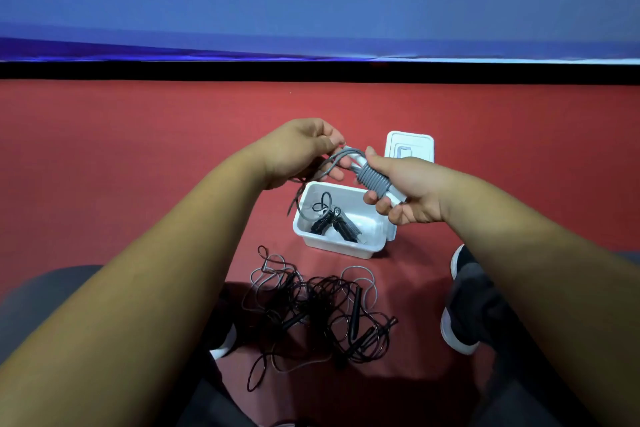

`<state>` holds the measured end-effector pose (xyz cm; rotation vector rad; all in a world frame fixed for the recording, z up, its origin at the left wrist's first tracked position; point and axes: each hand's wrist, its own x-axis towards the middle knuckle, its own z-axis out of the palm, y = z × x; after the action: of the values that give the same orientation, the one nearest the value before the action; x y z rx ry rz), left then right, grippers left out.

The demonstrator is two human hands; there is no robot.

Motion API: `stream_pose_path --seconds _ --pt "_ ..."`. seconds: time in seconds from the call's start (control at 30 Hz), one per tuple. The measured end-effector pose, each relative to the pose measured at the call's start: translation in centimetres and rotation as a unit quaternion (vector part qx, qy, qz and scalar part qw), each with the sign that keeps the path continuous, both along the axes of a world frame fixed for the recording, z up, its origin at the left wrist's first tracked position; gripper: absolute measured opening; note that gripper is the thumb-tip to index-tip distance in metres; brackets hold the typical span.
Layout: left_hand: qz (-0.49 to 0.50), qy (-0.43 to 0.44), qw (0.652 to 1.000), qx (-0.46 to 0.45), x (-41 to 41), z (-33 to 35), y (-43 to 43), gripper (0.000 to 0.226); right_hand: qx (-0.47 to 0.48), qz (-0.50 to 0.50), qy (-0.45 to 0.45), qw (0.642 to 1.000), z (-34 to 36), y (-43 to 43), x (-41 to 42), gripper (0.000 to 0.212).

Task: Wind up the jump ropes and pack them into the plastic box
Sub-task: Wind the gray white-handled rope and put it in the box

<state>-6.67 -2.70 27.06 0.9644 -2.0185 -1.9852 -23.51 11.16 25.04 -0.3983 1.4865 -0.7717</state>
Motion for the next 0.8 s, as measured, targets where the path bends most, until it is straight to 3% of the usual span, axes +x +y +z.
stream_pose_path --seconds 0.17,0.3,0.43,0.6,0.8 --pt "-0.002 -0.029 0.998 0.051 0.2 -0.7 0.0 0.004 -0.039 -0.045 0.017 0.998 -0.1 -0.1 0.2 0.059" --pt "0.011 -0.043 0.996 0.082 0.1 -1.3 0.1 0.009 -0.060 -0.082 0.034 0.994 0.2 -0.2 0.9 0.062" --pt "-0.009 -0.054 0.998 0.027 0.0 -1.5 0.1 0.006 -0.067 -0.113 0.043 0.990 0.5 -0.2 1.4 0.066" --pt "-0.094 -0.090 0.990 -0.057 0.4 -1.7 0.4 0.026 -0.068 -0.146 0.028 0.987 0.6 -0.3 1.3 0.065" --pt "-0.101 -0.042 0.994 -0.018 0.8 -2.4 0.0 0.021 -0.084 -0.166 -0.028 0.982 0.6 -0.3 0.6 0.059"
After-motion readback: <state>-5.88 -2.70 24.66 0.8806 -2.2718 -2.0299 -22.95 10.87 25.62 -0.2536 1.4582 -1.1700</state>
